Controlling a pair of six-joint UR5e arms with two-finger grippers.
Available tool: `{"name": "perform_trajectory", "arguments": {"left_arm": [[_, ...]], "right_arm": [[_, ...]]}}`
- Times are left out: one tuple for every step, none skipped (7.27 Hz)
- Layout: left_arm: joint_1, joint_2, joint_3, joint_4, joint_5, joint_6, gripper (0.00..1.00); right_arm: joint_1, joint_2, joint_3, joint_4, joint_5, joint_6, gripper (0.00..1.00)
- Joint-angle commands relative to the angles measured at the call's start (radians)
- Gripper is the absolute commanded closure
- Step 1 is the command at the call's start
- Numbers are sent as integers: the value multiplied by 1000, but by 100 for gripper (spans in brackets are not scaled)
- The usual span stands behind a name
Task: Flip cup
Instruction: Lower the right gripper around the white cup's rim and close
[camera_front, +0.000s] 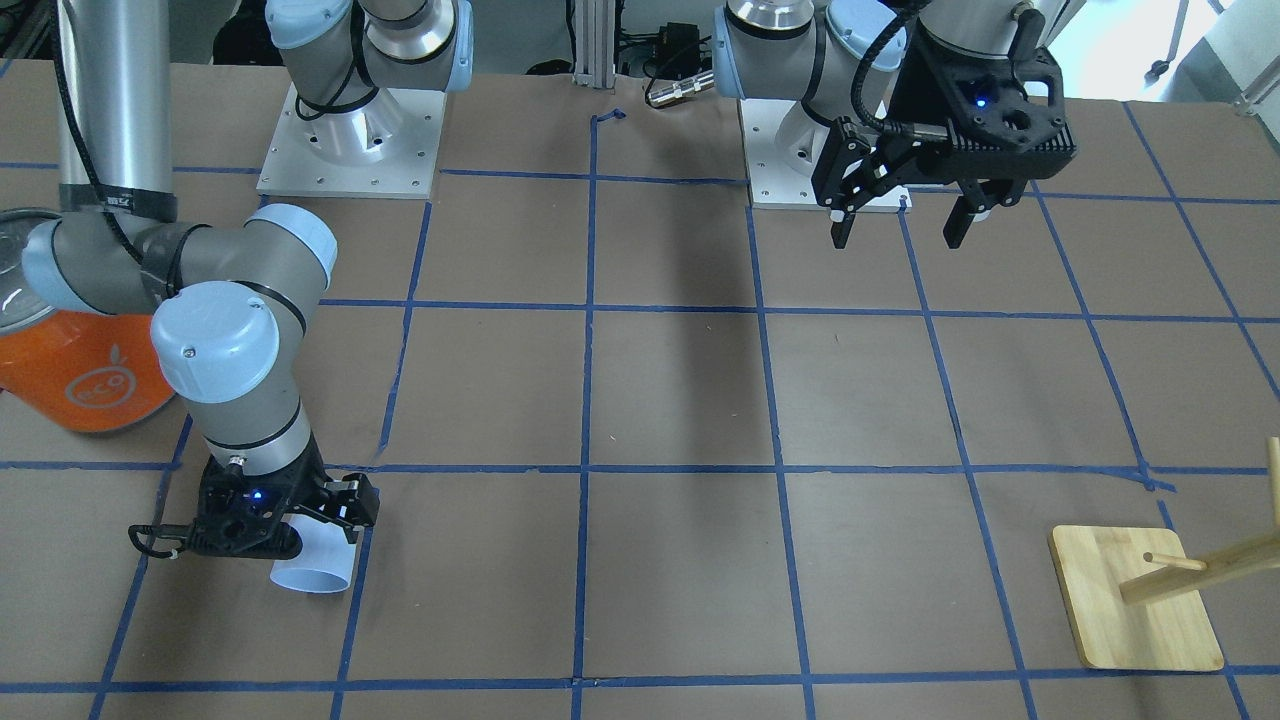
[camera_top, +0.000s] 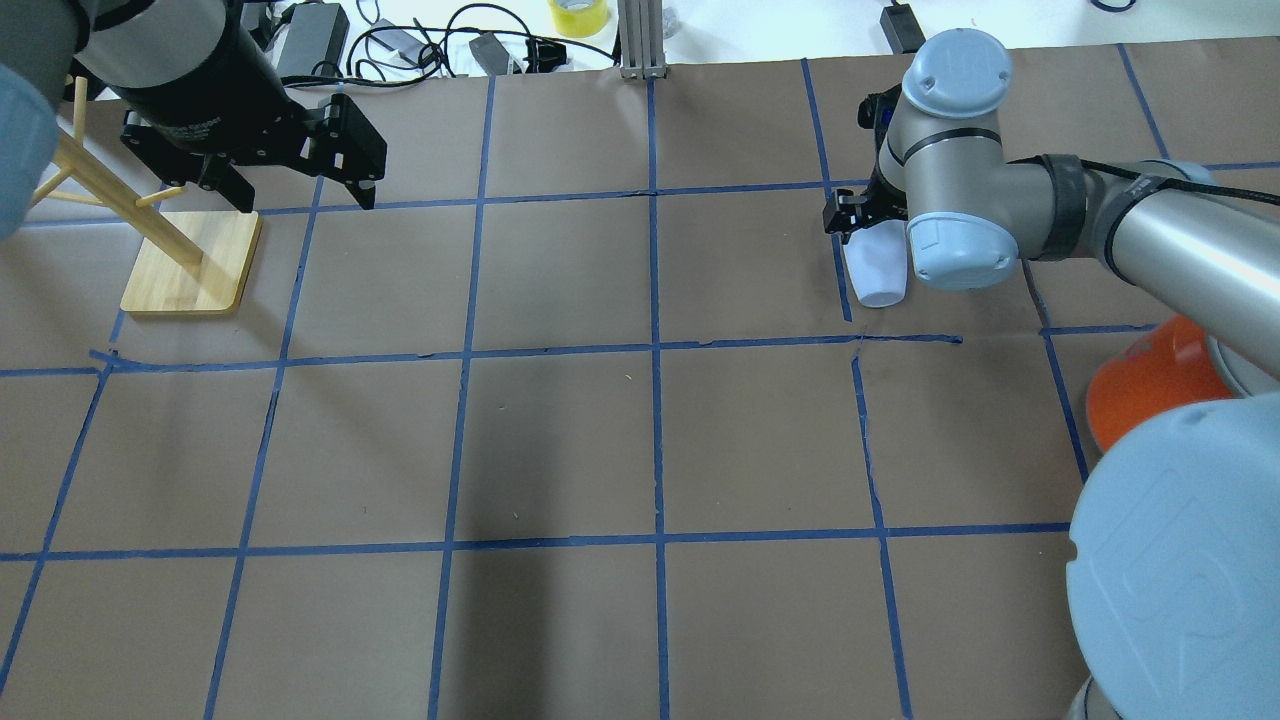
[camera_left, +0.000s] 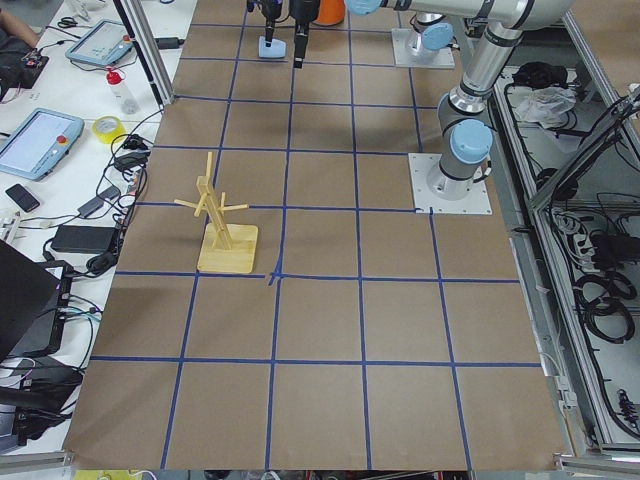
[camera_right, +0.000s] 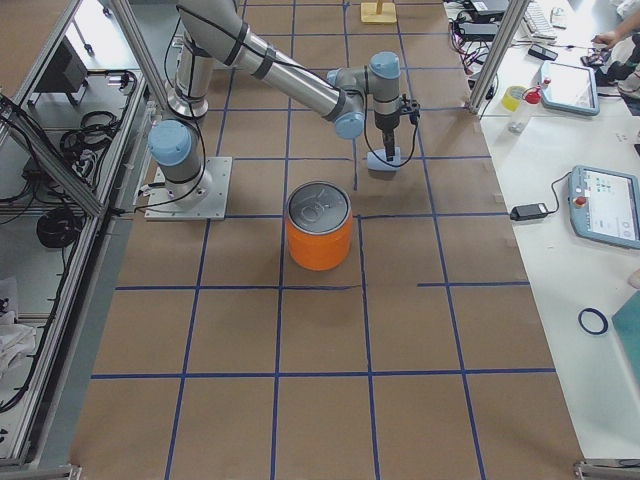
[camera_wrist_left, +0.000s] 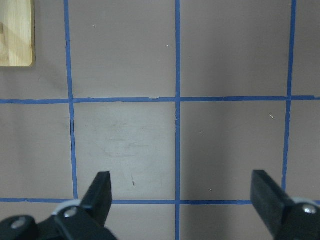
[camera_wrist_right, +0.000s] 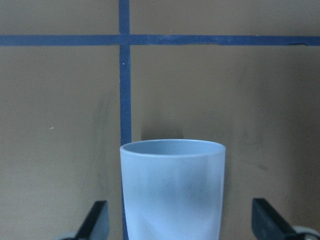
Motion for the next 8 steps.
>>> {"name": "perform_trajectory", "arguments": {"left_arm": [[4, -1, 0, 0, -1, 1, 0], [3, -1, 0, 0, -1, 1, 0], [6, 0, 0, 0, -1, 3, 0], [4, 0, 0, 0, -1, 3, 0], [4, 0, 0, 0, 0, 3, 0], [6, 0, 0, 0, -1, 3, 0], [9, -1, 1, 2, -3, 3, 0], [9, 0, 1, 0, -3, 4, 0]], "right_arm": [[-1, 52, 2, -89, 1, 1, 0], [-1, 51, 4, -89, 2, 0, 0], [-1, 52, 10, -88, 1, 1, 0], [-1, 52, 11, -89, 1, 0, 0], [-1, 62, 13, -91, 1, 3, 0], [-1, 77, 13, -121, 1, 1, 0], [-1, 80, 11, -128, 1, 1, 0], [-1, 80, 11, -126, 1, 1, 0]]}}
